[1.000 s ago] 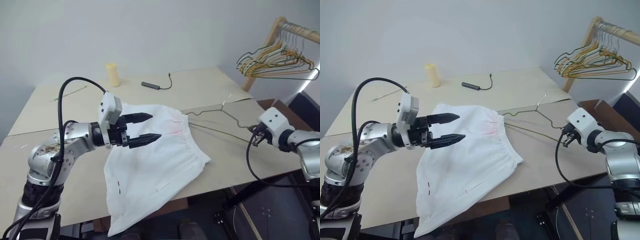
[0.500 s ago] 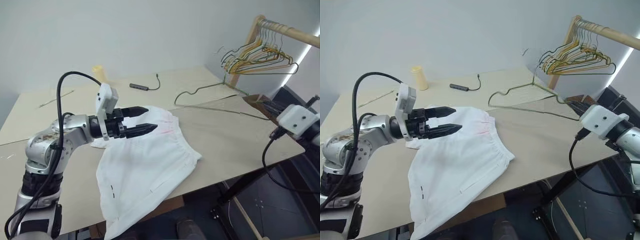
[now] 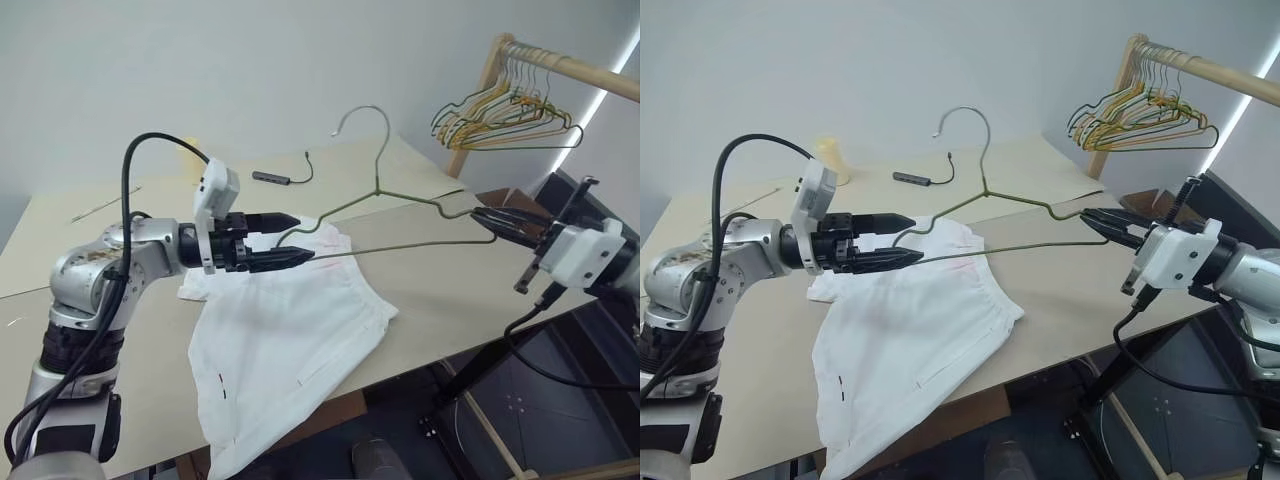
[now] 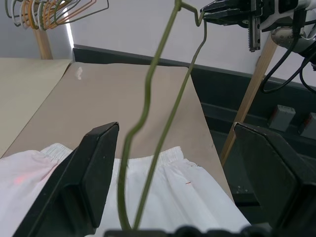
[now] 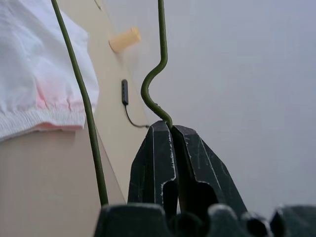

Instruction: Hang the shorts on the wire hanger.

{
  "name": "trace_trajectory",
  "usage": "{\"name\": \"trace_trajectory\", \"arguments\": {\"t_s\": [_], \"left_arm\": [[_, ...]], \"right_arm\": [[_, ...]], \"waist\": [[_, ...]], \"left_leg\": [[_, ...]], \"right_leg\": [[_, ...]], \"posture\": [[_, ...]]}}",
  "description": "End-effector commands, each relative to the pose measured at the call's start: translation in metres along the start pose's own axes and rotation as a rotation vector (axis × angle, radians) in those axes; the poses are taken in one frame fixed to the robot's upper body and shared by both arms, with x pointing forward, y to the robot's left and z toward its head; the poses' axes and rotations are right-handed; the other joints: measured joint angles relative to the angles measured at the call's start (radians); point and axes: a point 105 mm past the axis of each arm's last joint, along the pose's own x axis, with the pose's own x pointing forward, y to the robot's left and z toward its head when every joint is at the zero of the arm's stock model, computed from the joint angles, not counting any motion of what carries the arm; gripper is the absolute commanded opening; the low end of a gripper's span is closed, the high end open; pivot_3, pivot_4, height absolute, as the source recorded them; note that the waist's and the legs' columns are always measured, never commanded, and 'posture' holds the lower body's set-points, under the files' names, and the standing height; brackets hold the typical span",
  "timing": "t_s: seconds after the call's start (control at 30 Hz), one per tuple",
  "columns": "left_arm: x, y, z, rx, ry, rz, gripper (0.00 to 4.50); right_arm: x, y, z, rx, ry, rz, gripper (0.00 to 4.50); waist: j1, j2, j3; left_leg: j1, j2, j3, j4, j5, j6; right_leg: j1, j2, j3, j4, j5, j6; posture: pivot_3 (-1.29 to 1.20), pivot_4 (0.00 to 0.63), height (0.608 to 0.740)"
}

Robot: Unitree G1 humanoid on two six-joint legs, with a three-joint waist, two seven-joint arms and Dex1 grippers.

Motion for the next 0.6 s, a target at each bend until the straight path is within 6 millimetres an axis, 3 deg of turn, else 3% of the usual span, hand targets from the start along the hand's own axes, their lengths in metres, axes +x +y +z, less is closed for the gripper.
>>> {"name": "trace_trajectory", "arguments": {"t_s": [0.03,0.43,0.6], "left_arm": [[-0.003,-0.001,0.002,0.016,0.03,-0.019,4.01],[-0.01,-0.004,-0.021,0.027,0.163,-0.062,4.01],[-0.01,-0.004,-0.023,0.043,0.172,-0.075,2.79]], "right_arm": [[0.003,-0.012,0.014,-0.021,-0.056,-0.025,0.04],[0.008,-0.018,0.026,-0.023,-0.098,-0.027,0.04],[0.009,-0.018,0.028,-0.024,-0.103,-0.021,0.0]], "waist": [[0.0,0.0,0.0],[0.001,0.0,0.0],[0.003,0.0,0.0]], "left_leg": [[0.0,0.0,0.0,0.0,0.0,0.0],[0.0,0.0,0.0,0.0,-0.001,0.001],[0.0,0.0,0.0,0.0,-0.001,0.001]], "right_leg": [[0.0,0.0,0.0,0.0,0.0,0.0],[0.0,-0.001,0.0,-0.001,0.0,0.0],[-0.001,-0.001,0.0,-0.001,0.0,0.0]], "posture": [[-0.28,0.0,0.74],[-0.27,0.0,0.74],[-0.27,0.0,0.74]]}}
